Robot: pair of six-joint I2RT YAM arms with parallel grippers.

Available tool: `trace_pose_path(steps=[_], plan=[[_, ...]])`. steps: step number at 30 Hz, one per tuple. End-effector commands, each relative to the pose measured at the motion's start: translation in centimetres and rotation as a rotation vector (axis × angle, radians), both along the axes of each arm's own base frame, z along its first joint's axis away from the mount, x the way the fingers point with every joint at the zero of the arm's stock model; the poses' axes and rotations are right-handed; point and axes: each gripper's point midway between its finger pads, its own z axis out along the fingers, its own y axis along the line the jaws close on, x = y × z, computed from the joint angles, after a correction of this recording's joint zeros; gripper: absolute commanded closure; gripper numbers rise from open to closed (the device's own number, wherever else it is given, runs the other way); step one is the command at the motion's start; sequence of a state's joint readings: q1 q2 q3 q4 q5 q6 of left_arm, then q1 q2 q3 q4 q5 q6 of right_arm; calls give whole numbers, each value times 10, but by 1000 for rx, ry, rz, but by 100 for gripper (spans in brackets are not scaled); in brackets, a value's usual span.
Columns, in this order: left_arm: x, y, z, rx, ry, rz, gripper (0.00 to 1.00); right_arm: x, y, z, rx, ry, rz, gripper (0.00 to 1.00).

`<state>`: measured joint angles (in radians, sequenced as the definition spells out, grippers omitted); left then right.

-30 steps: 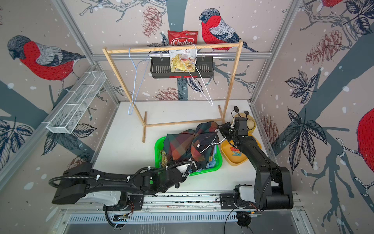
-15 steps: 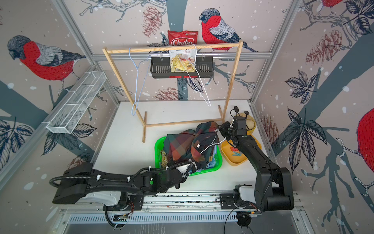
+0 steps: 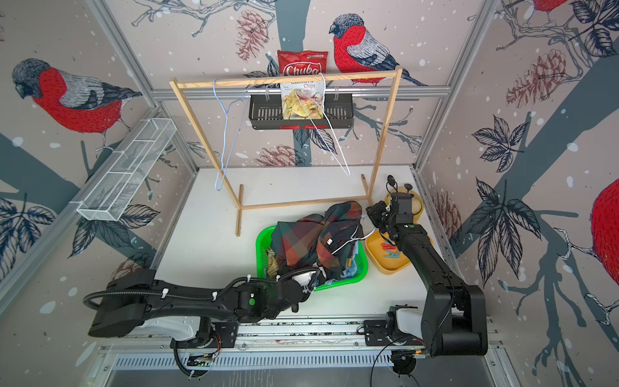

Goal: Remove the clothespins securing long-sleeve shirts to the hanger
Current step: Remove the clamp from the hanger, then place the clamp in the storage box.

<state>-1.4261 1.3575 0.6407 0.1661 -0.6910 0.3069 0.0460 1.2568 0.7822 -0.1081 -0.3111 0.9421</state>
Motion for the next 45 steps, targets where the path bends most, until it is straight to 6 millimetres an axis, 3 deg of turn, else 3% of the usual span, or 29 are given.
trace_pose_path(steps=[1,6,9,17,20,22,24,26,29,35,39,45], plan=[[-12,3,-20,77,62,-56,100,-4,-14,8,-30,-12,-28,100],[-11,2,-19,69,68,-48,100,-15,-51,7,-51,-6,-118,100],[-8,-1,-14,54,68,-32,100,-28,-71,-6,-64,24,-160,98],[2,-21,-1,41,90,5,100,-55,-87,-51,-80,106,-193,88],[-2,-35,-2,22,127,-16,100,-59,-90,-59,-94,119,-198,73],[-4,-42,-5,29,138,-24,100,-60,-89,-60,-96,120,-193,55],[-5,-47,-6,35,144,-26,100,-61,-88,-57,-102,108,-185,39],[-6,-50,-7,39,153,-26,100,-62,-86,-50,-116,81,-174,29],[-6,-52,-4,38,162,-28,82,-63,-80,-37,-157,52,-147,22],[-14,-54,6,22,206,-56,45,-63,-62,-26,-177,28,-90,20],[-25,-54,28,-41,244,-118,35,-61,-47,-26,-183,27,-60,20],[-43,-55,74,-159,310,-203,28,-58,-38,-23,-189,20,-46,20]])
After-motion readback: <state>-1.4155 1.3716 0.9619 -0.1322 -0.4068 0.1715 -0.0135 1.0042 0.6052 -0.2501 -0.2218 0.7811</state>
